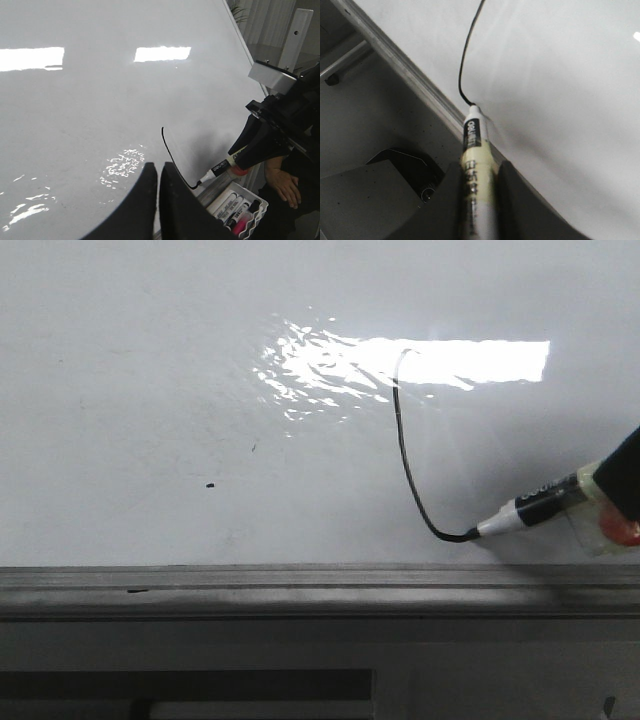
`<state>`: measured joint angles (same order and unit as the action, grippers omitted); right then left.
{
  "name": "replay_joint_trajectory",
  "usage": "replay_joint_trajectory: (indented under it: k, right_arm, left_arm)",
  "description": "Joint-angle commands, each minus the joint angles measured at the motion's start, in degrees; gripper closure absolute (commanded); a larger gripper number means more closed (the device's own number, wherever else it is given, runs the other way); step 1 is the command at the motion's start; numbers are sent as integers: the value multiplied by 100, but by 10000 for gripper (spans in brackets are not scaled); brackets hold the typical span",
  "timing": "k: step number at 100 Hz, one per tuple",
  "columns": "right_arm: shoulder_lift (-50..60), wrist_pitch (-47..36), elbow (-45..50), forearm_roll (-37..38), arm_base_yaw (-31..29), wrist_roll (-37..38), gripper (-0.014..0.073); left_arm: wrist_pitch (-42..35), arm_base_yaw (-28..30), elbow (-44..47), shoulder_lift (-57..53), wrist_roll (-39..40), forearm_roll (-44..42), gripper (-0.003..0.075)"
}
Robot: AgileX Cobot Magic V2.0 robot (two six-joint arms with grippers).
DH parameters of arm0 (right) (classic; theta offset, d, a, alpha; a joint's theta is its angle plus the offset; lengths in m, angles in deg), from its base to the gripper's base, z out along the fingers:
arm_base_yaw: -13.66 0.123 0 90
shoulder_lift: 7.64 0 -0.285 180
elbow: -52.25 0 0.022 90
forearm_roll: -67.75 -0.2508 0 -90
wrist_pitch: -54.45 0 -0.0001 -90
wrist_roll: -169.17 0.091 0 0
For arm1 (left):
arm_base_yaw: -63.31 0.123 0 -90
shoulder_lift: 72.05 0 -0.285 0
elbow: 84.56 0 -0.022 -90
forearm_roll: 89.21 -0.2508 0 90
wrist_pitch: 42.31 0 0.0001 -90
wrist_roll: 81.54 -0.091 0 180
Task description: Write number 6 on whiteboard
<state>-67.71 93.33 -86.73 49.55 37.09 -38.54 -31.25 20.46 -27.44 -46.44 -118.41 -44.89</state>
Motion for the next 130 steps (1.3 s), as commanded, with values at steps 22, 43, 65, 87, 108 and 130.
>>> replay_joint_trajectory:
  k: [22, 43, 65, 87, 108, 130]
  right_arm:
    - [165, -1118, -161, 503, -125, 111, 657]
    - [146, -1519, -161, 249, -125, 121, 657]
    - [0, -1559, -161, -89, -42, 121, 657]
    - [-277, -1603, -161, -89, 344, 121, 657]
    - [-414, -1603, -161, -89, 453, 121, 657]
    - [-286, -1590, -334, -89, 467, 121, 657]
  left_arm:
    - [-330, 24, -159, 39, 48, 103, 739]
    - [-330, 24, -159, 39, 48, 103, 739]
    - [-330, 24, -159, 39, 48, 103, 739]
    - [-330, 24, -159, 39, 48, 103, 739]
    - [-330, 24, -159, 39, 48, 103, 739]
    - [-330, 24, -159, 39, 48, 103, 739]
